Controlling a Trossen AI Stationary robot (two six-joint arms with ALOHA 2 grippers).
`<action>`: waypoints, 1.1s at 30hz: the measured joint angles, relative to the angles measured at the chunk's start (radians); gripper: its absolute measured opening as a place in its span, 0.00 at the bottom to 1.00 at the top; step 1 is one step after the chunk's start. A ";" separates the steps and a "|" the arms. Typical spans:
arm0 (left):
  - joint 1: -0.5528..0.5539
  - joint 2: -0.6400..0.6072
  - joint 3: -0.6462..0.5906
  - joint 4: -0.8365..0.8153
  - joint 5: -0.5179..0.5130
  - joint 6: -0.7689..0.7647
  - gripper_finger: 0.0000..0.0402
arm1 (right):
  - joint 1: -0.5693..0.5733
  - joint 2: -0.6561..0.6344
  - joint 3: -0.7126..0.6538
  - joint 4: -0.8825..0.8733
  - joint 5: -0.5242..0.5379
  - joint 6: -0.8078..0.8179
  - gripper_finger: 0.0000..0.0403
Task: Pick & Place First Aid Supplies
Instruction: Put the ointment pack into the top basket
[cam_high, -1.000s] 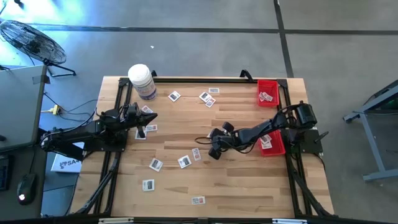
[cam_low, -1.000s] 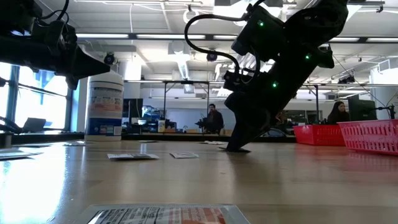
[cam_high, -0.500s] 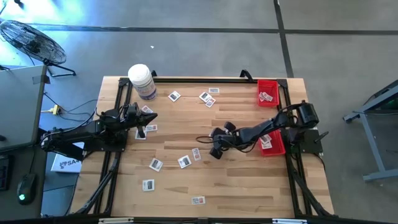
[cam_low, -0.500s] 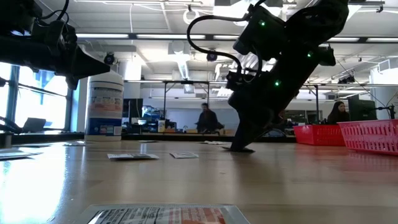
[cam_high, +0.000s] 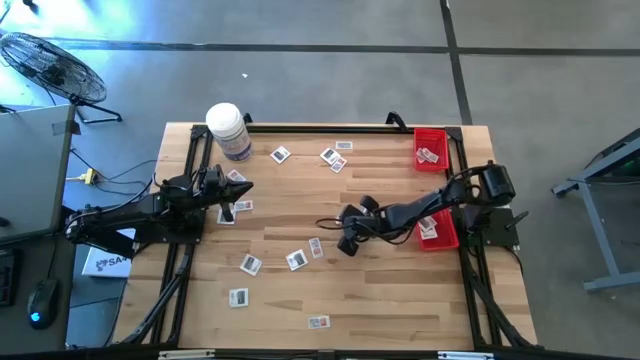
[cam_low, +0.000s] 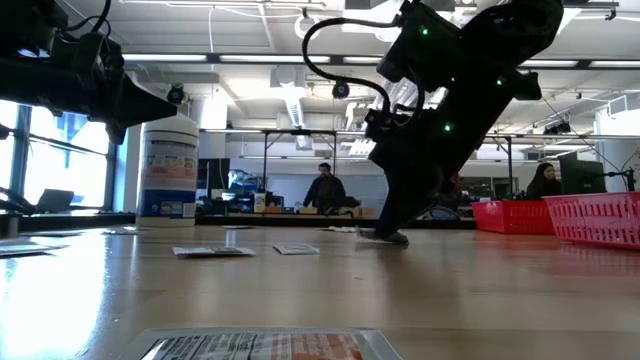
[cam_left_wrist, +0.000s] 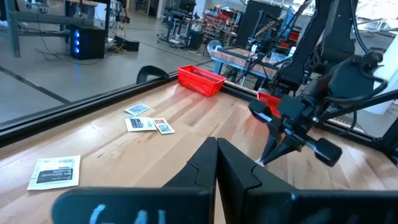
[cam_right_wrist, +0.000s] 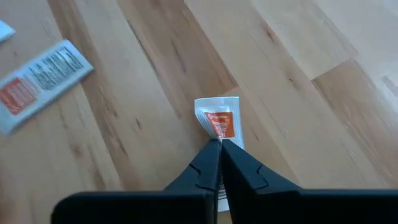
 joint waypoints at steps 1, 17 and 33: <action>0.000 0.000 0.000 0.000 0.000 0.000 0.00 | 0.000 -0.009 0.000 -0.007 -0.001 0.000 0.01; 0.000 0.000 0.000 0.000 0.000 0.000 0.00 | -0.226 -0.454 0.003 -0.625 0.175 0.129 0.03; 0.000 0.000 0.000 0.000 0.000 0.000 0.00 | -0.836 -0.433 -0.006 -0.764 0.303 -0.066 0.03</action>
